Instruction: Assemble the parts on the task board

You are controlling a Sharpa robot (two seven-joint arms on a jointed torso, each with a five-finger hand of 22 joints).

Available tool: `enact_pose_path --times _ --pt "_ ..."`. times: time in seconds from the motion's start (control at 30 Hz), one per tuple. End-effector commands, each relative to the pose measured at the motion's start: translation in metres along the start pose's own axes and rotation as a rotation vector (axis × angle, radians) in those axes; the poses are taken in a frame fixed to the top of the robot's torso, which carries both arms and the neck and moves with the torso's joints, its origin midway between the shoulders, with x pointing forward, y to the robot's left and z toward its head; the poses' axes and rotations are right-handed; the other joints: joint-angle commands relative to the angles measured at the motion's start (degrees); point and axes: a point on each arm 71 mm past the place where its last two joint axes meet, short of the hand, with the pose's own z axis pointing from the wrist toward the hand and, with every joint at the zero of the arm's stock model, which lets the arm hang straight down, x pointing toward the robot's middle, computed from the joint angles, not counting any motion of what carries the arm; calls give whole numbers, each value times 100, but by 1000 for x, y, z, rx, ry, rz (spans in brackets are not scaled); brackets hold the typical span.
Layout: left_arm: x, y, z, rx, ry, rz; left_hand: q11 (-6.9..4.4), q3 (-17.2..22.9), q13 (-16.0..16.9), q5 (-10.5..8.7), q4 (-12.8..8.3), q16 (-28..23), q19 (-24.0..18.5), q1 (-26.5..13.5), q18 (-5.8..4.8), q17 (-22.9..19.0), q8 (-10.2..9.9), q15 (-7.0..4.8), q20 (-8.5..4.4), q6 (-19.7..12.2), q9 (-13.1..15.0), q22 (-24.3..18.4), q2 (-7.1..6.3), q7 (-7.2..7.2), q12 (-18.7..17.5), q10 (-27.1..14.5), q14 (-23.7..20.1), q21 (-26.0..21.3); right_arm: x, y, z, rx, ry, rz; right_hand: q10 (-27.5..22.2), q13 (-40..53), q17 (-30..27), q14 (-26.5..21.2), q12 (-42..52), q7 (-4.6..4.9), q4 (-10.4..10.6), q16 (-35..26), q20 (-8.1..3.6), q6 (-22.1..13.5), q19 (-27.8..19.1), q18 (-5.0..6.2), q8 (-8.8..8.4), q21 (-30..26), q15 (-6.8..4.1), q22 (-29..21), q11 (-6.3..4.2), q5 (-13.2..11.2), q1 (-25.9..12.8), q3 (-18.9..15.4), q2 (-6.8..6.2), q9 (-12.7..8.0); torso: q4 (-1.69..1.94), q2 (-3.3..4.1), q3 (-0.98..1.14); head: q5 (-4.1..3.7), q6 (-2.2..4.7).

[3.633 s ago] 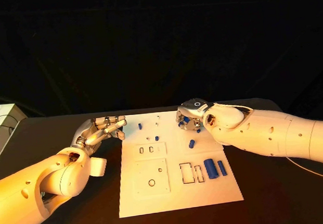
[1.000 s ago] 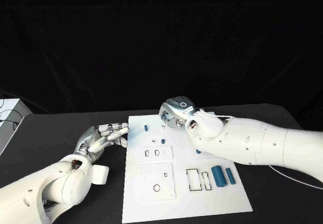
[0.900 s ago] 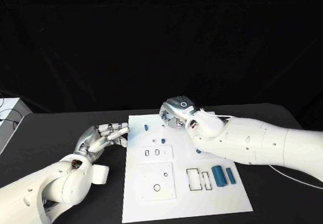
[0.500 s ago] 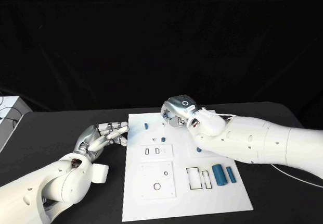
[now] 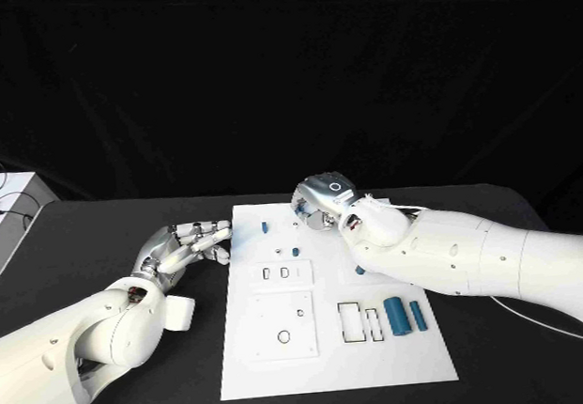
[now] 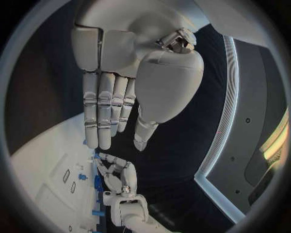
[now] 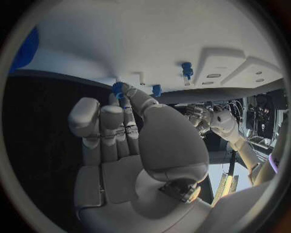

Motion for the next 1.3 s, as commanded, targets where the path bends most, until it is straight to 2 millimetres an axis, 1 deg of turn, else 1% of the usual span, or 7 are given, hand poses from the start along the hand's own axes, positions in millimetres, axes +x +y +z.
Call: enact_pose_path --times 0.03,0.17,0.3,0.53,0.63,0.77,1.3 --pt "2 -1 1 11 20 -3 4 3 3 -1 -19 -24 -43 -18 80 -11 -14 35 -6 -45 6 -34 22 17 -33 -41 7 55 3 0 -1 -8 29 -15 259 26 8 -3 28 22 7 -29 -31 -13 317 92 -16 -40 -29 622 -215 42 171 -13 169 -1 -5 14 -5 -3 -6" --pt "3 -1 1 10 21 -3 4 3 3 -1 -19 -24 -43 -18 80 -11 -14 35 -6 -45 6 -34 22 17 -33 -41 7 55 3 0 -1 -8 21 -13 235 25 6 -10 27 29 19 -38 -28 -35 310 97 -20 -81 -23 614 -209 18 166 -25 169 -7 -6 19 -11 -2 9" --pt "3 0 2 10 22 -4 4 3 3 -1 -19 -24 -43 -18 80 -11 -14 35 -6 -45 6 -34 22 17 -33 -41 7 55 3 0 0 -7 5 -9 72 19 -21 -23 25 85 93 -93 3 -296 284 122 -26 -249 19 574 -151 -136 107 -65 103 -111 -4 23 -7 -1 17" --pt "3 0 2 9 22 -4 7 4 3 0 -20 -26 -47 -17 81 -13 -14 37 -4 -50 6 -46 20 17 -33 -56 4 60 1 -2 2 1 -23 -4 -395 10 -122 -23 29 160 269 -231 85 -696 248 253 -31 -870 108 412 -7 -179 -28 3 -166 -347 4 27 -8 -3 24" --pt "3 0 2 9 22 -4 10 5 3 0 -20 -29 -47 -17 82 -14 -14 39 -3 -55 5 -51 19 18 -33 -67 4 63 1 -2 2 1 -30 -2 -552 8 -191 -1 24 164 373 -300 127 -731 266 317 -29 -1122 136 323 36 -188 -27 65 -290 -395 -6 27 -7 4 18" --pt "3 0 2 8 23 -5 14 2 3 -1 -11 -26 -28 -29 88 -14 -13 40 -6 -56 6 -51 20 21 -33 -83 9 81 1 -2 2 -1 -36 2 -615 6 -239 16 21 140 517 -310 156 -745 309 349 -28 -1225 146 293 47 -193 22 98 -380 -396 -11 32 -4 6 23" --pt "1 1 2 6 21 -4 18 -6 3 -1 0 -50 -58 -31 103 -28 -13 48 4 -56 6 -31 14 20 -33 -104 -12 176 -2 -2 -1 -7 -51 21 -599 5 -284 11 20 152 620 -295 155 -709 324 353 -28 -1286 145 310 48 -136 73 125 -419 -395 -9 33 -4 23 50"
